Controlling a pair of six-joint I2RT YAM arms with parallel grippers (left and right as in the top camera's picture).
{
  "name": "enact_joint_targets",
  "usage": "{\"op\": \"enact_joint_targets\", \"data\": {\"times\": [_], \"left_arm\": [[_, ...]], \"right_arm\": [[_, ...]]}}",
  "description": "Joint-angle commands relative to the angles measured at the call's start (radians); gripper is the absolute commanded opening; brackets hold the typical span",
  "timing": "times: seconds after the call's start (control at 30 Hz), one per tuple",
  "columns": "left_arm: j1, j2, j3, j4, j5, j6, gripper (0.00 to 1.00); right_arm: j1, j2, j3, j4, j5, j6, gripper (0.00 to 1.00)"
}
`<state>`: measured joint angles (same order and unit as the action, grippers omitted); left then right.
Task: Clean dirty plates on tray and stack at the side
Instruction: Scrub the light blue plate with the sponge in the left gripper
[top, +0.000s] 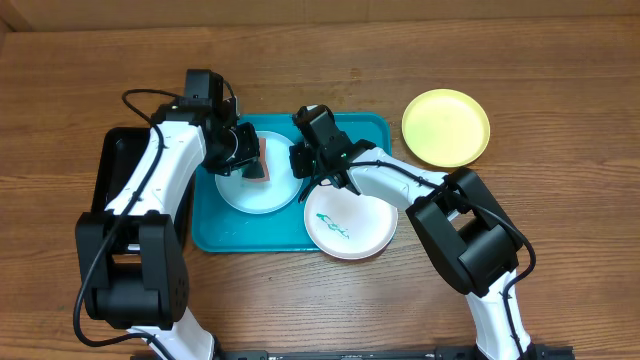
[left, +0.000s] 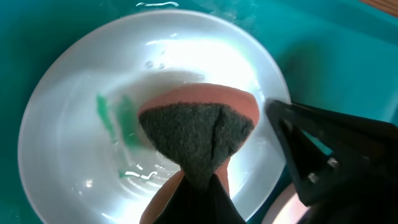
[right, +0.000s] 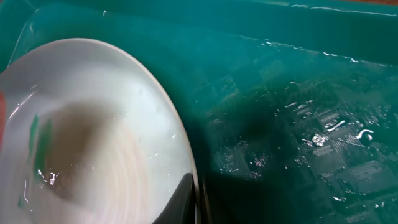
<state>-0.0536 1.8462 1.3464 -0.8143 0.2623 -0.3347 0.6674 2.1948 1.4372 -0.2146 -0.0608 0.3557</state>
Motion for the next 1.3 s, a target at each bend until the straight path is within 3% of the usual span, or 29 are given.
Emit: {"op": "enact_joint_targets", "data": {"times": [0.0, 0.2, 0.53, 0.77, 0.9, 1.13, 1.27], "left_arm": [[-0.014, 0.009, -0.004, 0.017, -0.038, -0.040, 0.05], [-0.014, 0.066, -0.004, 0.061, -0.033, -0.100, 0.04], [-0.018, 0.163, -0.004, 0.082, -0.015, -0.072, 0.04], [-0.017, 0.163, 0.003, 0.021, -0.394, -0.032, 0.04], [-0.017, 0.160, 0.042, -0.048, -0.509, -0.032, 0.04], [-0.019, 0.160, 0.126, -0.085, -0.477, -0.043, 0.04], [-0.021, 0.162, 0.126, -0.030, -0.274, -0.055, 0.04]], "right_arm": [[-0.007, -0.001, -0.015, -0.030, 0.086, 0.024, 0.04], [-0.007, -0.003, -0.015, -0.023, 0.087, 0.023, 0.04], [-0.008, -0.003, -0.015, -0.022, 0.087, 0.023, 0.04], [-0.008, -0.003, -0.015, -0.032, 0.089, 0.007, 0.04], [-0.008, -0.003, -0.015, -0.034, 0.091, 0.007, 0.04], [-0.008, -0.003, -0.015, -0.034, 0.094, 0.008, 0.04], [-0.008, -0.003, -0.015, -0.033, 0.094, 0.008, 0.04]]}}
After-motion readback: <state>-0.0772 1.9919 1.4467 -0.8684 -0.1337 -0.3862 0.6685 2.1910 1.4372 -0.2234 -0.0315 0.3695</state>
